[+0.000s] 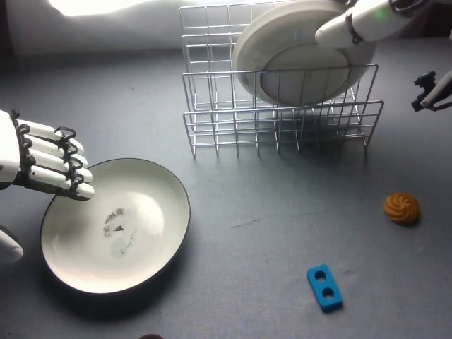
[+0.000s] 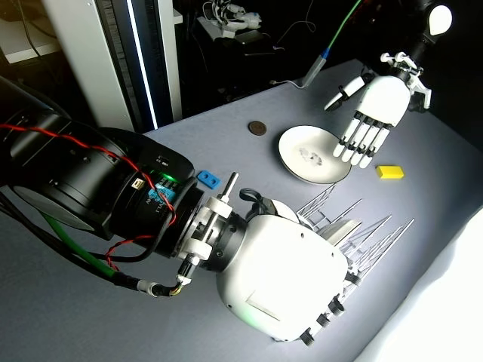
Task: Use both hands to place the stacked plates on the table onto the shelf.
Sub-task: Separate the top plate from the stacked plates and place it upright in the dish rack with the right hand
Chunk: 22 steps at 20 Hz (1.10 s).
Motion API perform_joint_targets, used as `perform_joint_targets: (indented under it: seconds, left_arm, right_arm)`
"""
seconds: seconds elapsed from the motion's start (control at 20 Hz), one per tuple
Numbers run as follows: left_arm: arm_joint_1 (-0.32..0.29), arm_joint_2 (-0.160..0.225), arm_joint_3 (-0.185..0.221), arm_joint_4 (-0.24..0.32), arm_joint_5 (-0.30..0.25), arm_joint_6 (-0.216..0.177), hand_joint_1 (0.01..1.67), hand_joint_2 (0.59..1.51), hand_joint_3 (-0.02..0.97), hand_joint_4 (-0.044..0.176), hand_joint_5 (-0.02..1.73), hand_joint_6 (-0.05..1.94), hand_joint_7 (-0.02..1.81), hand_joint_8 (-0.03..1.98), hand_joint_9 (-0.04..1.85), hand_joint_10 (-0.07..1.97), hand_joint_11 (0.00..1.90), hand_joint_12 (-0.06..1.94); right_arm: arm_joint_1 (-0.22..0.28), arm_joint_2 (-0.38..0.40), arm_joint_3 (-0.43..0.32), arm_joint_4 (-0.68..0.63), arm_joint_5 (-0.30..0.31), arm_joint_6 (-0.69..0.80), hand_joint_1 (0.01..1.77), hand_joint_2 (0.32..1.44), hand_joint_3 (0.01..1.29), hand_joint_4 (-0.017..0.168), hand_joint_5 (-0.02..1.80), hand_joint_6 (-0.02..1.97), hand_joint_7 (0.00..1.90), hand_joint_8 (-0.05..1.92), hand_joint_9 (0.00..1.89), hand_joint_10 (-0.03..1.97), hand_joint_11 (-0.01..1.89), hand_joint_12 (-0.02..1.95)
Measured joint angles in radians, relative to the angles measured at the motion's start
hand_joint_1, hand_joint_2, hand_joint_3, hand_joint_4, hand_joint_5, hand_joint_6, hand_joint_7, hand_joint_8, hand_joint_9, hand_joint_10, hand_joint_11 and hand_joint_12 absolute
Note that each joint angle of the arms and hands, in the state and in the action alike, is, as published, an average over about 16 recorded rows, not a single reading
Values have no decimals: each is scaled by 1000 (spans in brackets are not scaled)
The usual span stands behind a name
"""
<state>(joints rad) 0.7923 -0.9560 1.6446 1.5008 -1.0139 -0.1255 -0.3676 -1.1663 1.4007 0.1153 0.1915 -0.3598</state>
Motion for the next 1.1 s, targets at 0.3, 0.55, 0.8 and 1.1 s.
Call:
perform_joint_targets:
  seconds: [0.3,0.55,0.8,1.1]
  left_arm:
    - [9,11,-4,-1,-3,-3,18,1161,16,5,181,9,179,19,157,10,17,257]
    - [11,16,-9,-2,-5,-6,17,1160,16,5,174,8,173,18,152,10,17,229]
    - [14,17,-13,-2,-6,-7,17,1159,16,4,168,9,168,19,145,9,17,217]
    - [19,17,-16,-2,-7,-7,17,1160,16,4,169,9,171,19,147,9,16,232]
  right_arm:
    - [-20,-5,3,9,10,0,1211,1042,12,16,927,959,999,907,1218,87,821,1229]
    - [-29,-7,3,14,21,0,1202,1060,12,7,913,980,1022,629,1189,66,803,1226]
    - [-34,-8,3,17,32,0,1189,1054,12,0,897,768,1040,335,1144,45,770,1206]
    - [-29,-9,3,19,36,1,1169,1031,12,-5,895,426,1024,31,1068,23,687,1184]
